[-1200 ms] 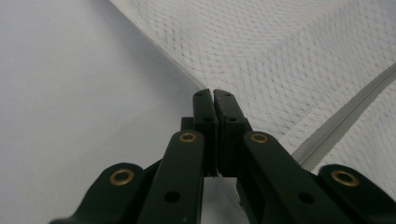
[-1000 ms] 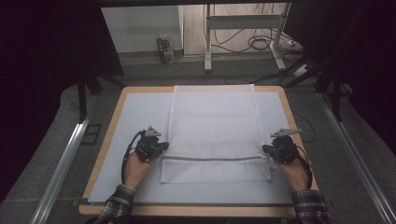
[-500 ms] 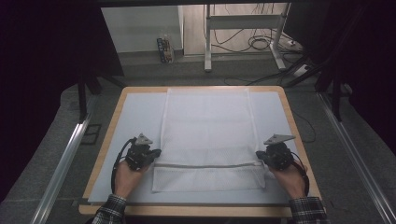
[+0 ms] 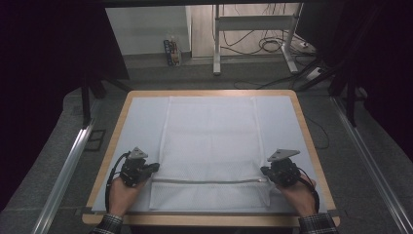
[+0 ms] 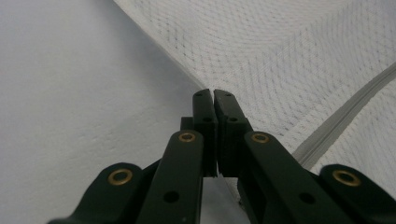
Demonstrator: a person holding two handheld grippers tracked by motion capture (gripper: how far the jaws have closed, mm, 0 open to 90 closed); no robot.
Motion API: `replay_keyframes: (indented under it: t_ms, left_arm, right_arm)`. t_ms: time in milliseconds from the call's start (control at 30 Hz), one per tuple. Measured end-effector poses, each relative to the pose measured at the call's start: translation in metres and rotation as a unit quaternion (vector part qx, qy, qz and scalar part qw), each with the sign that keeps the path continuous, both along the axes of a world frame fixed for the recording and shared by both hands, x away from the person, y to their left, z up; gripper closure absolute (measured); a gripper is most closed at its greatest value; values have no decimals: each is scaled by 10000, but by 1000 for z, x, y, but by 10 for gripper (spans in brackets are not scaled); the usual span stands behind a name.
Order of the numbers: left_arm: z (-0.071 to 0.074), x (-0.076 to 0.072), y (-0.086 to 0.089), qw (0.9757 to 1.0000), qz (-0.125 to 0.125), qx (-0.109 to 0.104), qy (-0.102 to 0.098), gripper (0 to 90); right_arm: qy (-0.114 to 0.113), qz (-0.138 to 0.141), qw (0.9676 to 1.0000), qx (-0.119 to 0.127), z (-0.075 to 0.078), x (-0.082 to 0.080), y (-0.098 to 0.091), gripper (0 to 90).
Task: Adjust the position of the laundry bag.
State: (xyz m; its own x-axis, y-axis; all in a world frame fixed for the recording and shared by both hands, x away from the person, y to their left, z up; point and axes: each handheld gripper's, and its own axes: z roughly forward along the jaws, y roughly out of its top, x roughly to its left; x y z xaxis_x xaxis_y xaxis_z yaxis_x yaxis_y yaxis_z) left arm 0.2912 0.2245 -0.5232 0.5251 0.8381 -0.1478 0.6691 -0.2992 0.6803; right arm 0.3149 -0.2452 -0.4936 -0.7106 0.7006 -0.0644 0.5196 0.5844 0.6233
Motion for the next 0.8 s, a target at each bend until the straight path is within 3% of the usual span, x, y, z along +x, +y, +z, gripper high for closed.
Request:
replay_keyframes:
  t_ms: [267, 500, 600, 700, 767, 800]
  left_arm:
    - [-4, -4, -1, 9998, -83, 106, 135, 884]
    - [-4, -5, -2, 9999, -83, 90, 96, 868]
    - [-4, -5, -3, 10000, -30, 76, -4, 766]
    - [-4, -5, -5, 9998, -12, 141, -102, 596]
    - [-5, -6, -7, 9996, 22, 219, -164, 558]
    - [-5, -6, -8, 9994, 41, 272, -205, 457]
  right_arm:
    - [24, 31, 10000, -14, -2, -7, -1, 877]
    - [73, 29, 10000, -7, -4, -5, -3, 872]
    - [12, 68, 10000, -36, -5, -6, -3, 847]
    - [-159, 77, 9998, -38, -4, -5, -3, 693]
    - [-210, 50, 9998, -35, -4, -5, -3, 647]
    - [-257, 10, 9997, -23, -5, -4, -3, 573]
